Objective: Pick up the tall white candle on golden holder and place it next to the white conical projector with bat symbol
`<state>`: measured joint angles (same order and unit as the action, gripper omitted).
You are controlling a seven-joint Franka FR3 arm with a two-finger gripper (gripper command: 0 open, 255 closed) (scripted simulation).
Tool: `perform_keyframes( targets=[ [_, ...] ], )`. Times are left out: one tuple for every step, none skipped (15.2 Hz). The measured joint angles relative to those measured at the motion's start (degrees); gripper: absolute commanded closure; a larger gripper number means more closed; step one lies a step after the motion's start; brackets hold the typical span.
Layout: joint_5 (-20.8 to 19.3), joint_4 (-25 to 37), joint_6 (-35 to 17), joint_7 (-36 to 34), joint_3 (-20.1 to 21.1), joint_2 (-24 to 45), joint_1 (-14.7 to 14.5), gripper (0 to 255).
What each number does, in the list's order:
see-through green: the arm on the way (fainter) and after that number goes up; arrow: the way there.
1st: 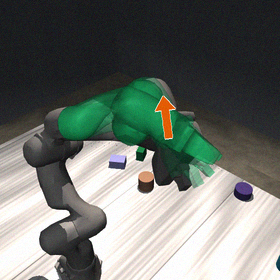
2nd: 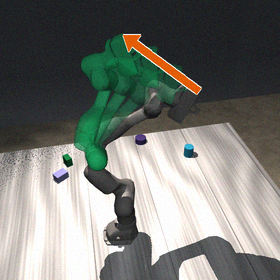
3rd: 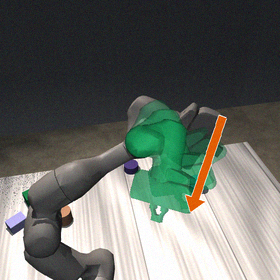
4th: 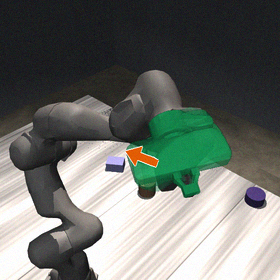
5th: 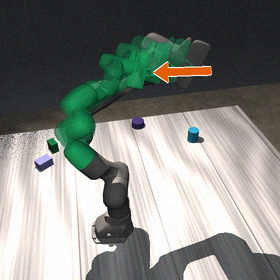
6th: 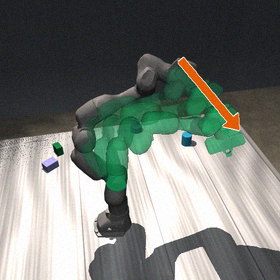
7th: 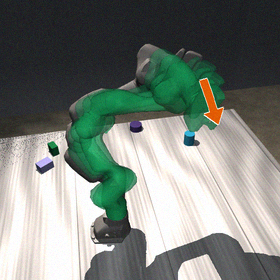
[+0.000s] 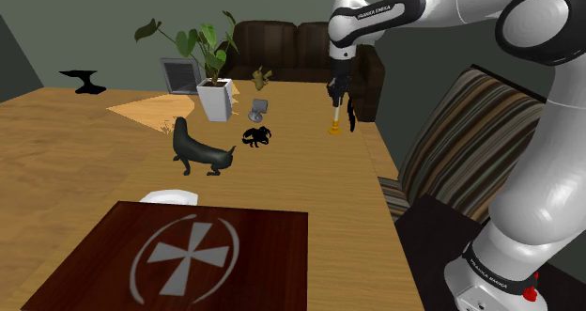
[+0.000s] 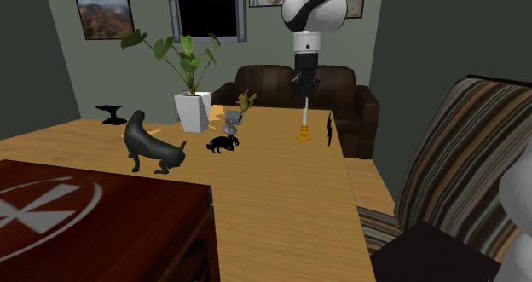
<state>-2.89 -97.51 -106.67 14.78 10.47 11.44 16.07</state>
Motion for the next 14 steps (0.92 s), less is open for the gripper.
perform_keyframes(
  targets=[
    [0.0, -0.5, -0.6, 0.0, 0.0, 0.1, 0.0, 255],
    [0.0, -1.2, -1.4, 0.0, 0.0, 0.2, 0.0, 255],
    [-0.1, -1.8, -2.1, 0.0, -0.1, 0.4, 0.0, 255],
    [-0.1, -2.5, -2.9, -0.1, -0.1, 0.4, 0.0, 255],
    [-0.2, -2.9, -3.5, -0.2, 0.0, 0.6, 0.0, 255],
    [-0.2, -3.3, -4.2, -0.2, -0.1, 0.9, 0.0, 255],
    [-0.2, -4.0, -4.9, -0.2, -0.1, 0.9, 0.0, 255],
    [-0.3, -4.7, -5.7, -0.3, -0.1, 1.0, 0.0, 255],
    [-0.4, -4.8, -6.3, -0.3, -0.1, 1.5, 0.0, 255],
    [-0.4, -5.4, -7.0, -0.4, -0.1, 1.7, 0.0, 255],
    [-0.5, -5.9, -7.7, -0.5, -0.1, 1.9, -0.1, 255],
    [-0.6, -6.3, -8.5, -0.4, -0.2, 2.2, 0.0, 255],
    [-0.6, -6.8, -9.3, -0.4, -0.2, 2.5, 0.0, 255],
    [-0.7, -7.1, -9.9, -0.6, -0.2, 2.9, -0.1, 255]
  ],
)
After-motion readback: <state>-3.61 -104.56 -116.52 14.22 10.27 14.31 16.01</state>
